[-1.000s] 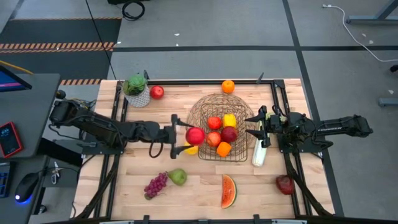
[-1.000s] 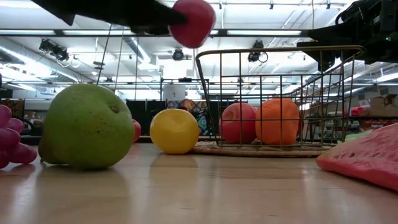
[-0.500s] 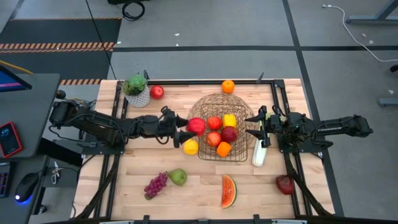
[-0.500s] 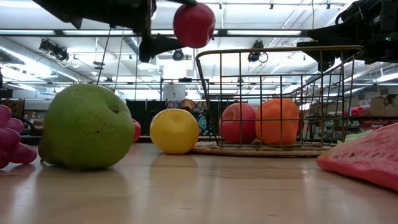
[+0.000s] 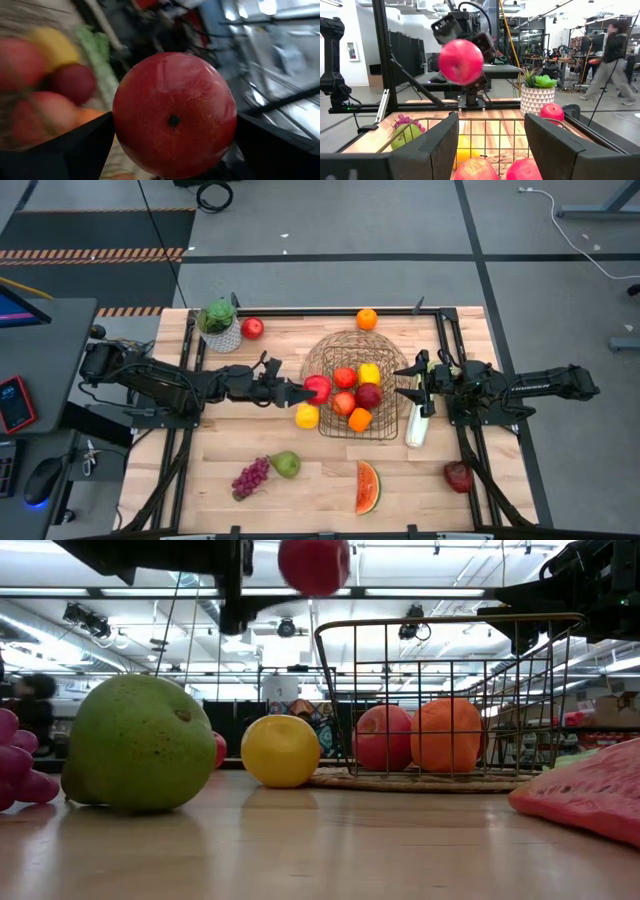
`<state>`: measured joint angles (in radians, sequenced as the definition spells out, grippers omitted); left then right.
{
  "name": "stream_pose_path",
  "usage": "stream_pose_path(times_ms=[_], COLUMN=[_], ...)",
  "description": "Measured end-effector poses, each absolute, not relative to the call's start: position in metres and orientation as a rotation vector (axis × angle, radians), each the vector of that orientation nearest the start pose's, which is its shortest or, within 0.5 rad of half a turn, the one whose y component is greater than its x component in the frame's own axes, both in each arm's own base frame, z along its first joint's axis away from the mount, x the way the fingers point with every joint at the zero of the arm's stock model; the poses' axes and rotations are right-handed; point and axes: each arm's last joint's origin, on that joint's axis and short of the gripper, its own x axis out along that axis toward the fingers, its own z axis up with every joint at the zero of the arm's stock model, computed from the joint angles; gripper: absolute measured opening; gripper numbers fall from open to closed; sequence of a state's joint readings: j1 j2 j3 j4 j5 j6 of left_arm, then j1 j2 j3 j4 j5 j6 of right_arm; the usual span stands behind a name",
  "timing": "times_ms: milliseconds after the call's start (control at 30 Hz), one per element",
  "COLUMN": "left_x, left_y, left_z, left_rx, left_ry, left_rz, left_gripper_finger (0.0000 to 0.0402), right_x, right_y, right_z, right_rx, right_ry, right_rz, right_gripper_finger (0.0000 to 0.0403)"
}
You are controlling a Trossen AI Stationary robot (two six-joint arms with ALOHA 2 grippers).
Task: Build produce basket
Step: Put the bottom red apple into the wire basket
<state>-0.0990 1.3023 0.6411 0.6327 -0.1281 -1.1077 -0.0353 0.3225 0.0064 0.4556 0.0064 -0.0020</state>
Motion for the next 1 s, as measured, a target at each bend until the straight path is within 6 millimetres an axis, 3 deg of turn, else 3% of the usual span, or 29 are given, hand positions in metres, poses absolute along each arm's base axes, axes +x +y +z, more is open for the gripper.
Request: stream_pose_path(times_ms=[367, 1000], left_x=[0.2747, 0.2746], left_y=[-0.0303, -0.0305], left_z=[0.2635, 0.2634], left_rx=[-1.075, -1.073], left_ry=[0.038, 0.044], left_rz=[-0.242, -0.250], left_gripper_finger=[0.0396, 0.0396], right_x=[0.1168, 0.1168], right_y=[-0.0043, -0.0043], right_z=[0.1816, 0.1815], right_rx=[-0.004, -0.004], right_ry=[-0.140, -0.139], right_rz=[-0.042, -0.041], right_gripper_finger=[0.0231, 0.0231])
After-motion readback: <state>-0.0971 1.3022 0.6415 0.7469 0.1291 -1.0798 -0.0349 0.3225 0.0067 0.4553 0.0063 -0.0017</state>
